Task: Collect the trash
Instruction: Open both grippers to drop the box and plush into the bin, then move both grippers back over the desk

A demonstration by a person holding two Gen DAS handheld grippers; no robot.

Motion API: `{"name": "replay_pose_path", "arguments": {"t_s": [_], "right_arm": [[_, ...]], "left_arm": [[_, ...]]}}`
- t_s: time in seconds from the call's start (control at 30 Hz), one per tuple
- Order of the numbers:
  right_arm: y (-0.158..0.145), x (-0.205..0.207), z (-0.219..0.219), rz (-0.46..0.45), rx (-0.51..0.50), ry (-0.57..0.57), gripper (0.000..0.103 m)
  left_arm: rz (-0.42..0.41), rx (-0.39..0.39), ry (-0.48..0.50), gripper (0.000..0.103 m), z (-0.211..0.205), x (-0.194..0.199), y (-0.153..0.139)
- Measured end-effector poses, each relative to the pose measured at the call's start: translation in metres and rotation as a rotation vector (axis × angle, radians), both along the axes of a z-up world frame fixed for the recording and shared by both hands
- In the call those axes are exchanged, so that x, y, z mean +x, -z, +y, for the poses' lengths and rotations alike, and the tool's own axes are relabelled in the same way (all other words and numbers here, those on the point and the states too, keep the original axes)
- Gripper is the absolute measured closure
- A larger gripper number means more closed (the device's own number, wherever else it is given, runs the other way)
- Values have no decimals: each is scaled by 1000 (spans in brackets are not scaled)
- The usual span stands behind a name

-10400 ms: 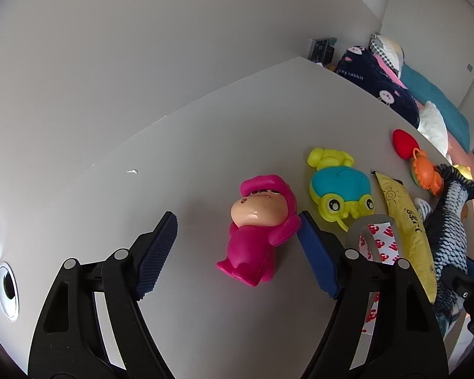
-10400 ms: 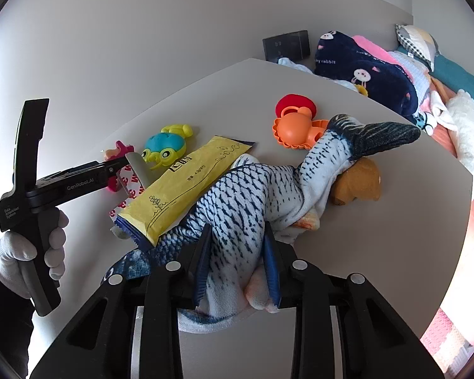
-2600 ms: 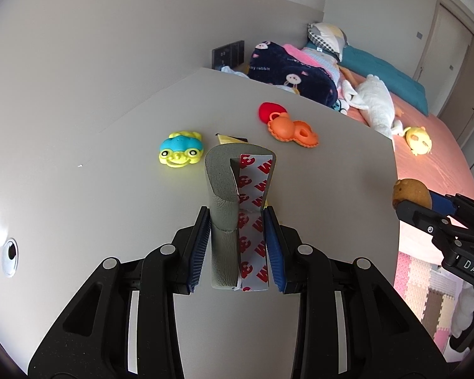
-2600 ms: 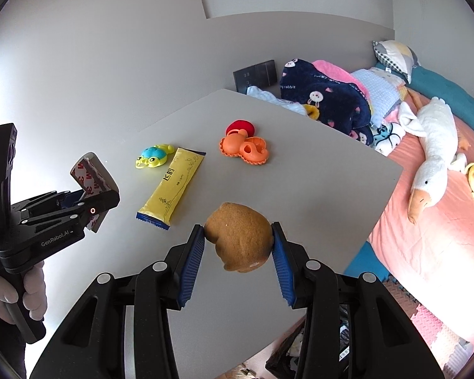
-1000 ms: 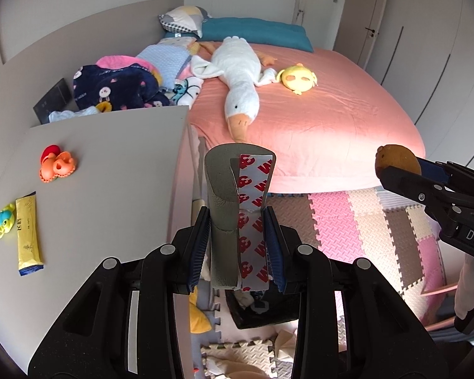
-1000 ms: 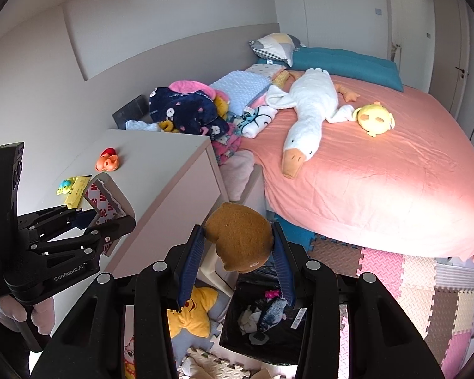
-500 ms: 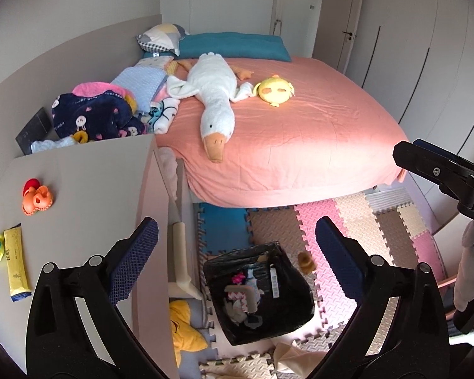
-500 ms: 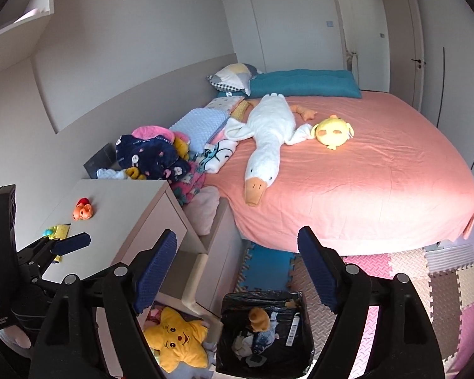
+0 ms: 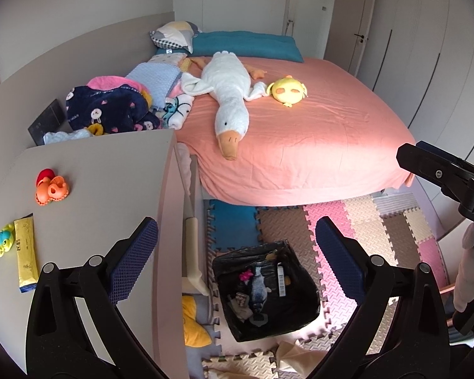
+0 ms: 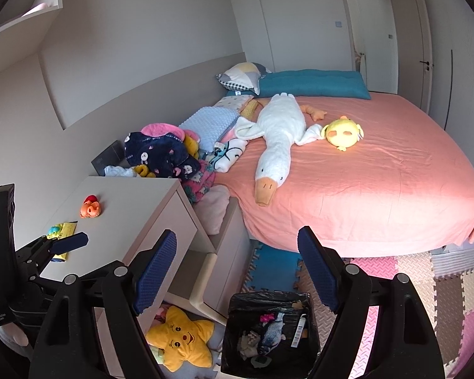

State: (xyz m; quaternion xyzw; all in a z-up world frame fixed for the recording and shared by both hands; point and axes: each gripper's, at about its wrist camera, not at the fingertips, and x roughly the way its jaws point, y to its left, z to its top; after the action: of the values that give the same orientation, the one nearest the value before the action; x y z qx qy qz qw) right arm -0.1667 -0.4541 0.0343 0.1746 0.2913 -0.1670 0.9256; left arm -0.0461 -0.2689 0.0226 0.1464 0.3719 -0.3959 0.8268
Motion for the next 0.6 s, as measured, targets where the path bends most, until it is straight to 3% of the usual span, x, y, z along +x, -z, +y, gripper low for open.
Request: {"name": "replay_pose_path", "arguments": {"t_s": [0.6], "right_arm": [[6, 62, 60, 22, 14, -196, 24]], "left_arm": [[5, 19, -204, 7, 77, 34, 4]]}}
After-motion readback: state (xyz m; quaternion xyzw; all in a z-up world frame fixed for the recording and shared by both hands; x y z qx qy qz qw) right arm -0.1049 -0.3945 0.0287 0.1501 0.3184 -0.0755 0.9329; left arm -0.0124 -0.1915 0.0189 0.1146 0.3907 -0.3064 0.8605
